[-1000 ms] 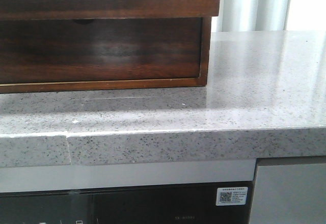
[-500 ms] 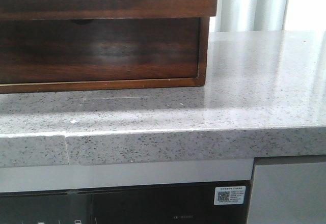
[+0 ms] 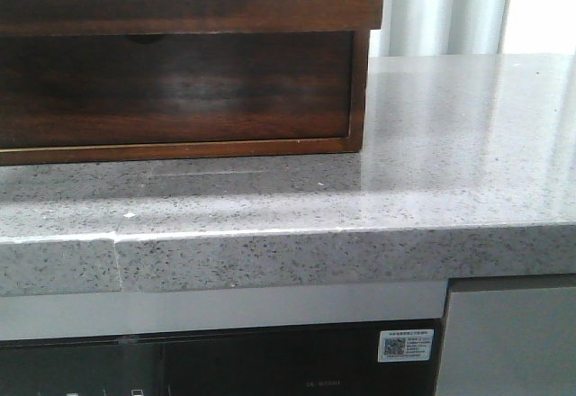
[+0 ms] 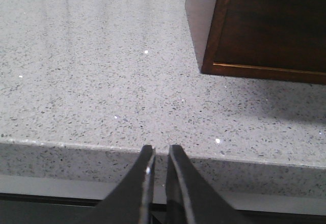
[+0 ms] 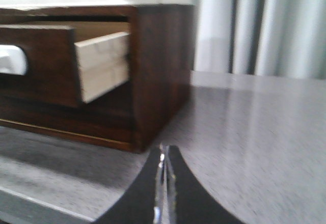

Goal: Put scissors in drawer with both arms

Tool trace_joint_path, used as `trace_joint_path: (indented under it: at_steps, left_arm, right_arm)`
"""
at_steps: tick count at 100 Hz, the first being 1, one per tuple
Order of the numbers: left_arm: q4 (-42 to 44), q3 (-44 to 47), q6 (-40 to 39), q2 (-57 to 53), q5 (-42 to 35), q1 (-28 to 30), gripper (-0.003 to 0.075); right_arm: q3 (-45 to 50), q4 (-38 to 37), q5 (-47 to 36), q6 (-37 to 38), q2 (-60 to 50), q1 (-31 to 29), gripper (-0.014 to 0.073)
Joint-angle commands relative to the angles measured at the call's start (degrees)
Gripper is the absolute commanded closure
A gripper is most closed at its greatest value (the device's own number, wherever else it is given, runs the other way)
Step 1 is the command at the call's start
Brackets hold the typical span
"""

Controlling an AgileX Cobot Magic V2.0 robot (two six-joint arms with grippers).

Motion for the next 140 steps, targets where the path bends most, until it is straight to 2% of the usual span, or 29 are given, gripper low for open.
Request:
trace_joint_path:
  at_steps: [1,17,34,51,77,140]
  left_arm:
    - [-0.73,0.84,0.10,-1.89,-2.61,0.20,0.0717]
    - [-0.73,0.84,0.10,-1.89,-2.61,0.20,0.0717]
    - [-0.73,0.84,0.10,-1.89,-2.61,0.20,0.0717]
    - [-0.73,0.84,0.10,-1.89,-2.61,0.20,0.0717]
    - [-0.73,0.84,0.10,-1.89,-2.61,0.20,0.0717]
    - [-0.73,0.84,0.10,-1.89,-2.61,0.20,0.0717]
  right_arm:
    - [1.48,-4.85,-4.26,6.11,-2.54,-3.72,0.0710]
    - [6.17,-5.29,-4.16,7.24,-7.81,-8.23,0.0710]
    - [6.07,-4.36,2.24,7.13,-9.37,-12.20,0.0710]
    - [6.07,2.87,10.36,-2.04,-10.41,-15.64,0.0710]
    - [6.18,5.81,24.57,-7.83,-15.07,-19.96,0.0710]
    - [6.18,5.71,24.64,-8.26,-15.07,-19.96,0.0710]
